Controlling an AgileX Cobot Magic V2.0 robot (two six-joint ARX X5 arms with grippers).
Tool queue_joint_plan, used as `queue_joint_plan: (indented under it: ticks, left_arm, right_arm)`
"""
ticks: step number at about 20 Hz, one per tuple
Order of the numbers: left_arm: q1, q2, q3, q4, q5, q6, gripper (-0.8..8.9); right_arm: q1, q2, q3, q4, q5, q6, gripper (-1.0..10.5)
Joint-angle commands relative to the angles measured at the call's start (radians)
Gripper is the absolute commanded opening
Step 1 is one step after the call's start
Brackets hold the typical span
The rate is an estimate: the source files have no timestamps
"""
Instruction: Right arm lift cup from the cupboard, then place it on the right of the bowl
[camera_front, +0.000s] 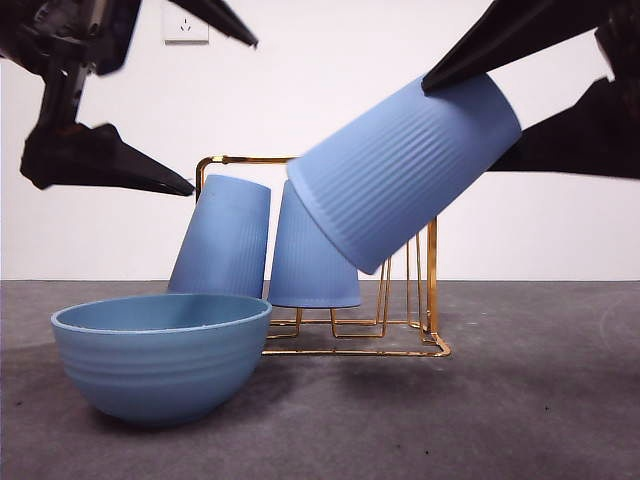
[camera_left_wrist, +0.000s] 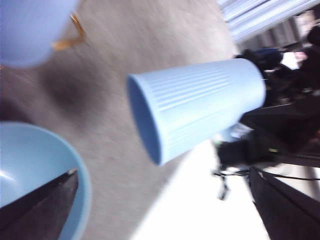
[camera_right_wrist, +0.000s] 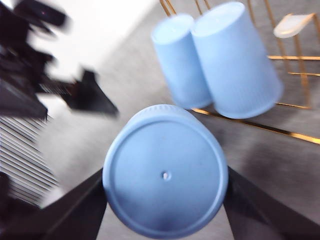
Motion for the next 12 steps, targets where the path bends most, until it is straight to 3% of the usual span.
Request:
queue_joint_plan:
  ticks: [1,5,12]
  left_arm:
    - [-0.011,0.061,0.021,0.061,0.111,-0.122,5.92]
    - [-0.014,0.157,0.021,0.199,0.253,-0.255,5.92]
    - [-0.034,0.22,0.021,0.231,0.274,-0.278,5.92]
  right_arm:
    - [0.007,0.004,-0.051,0.107,-0.006,0.107,2.2]
    - [0.01,0.043,-0.106,0.231,-0.006,0.175,2.2]
    - [0.069,0.218,-0.106,0.463,-0.015,0.232,2.2]
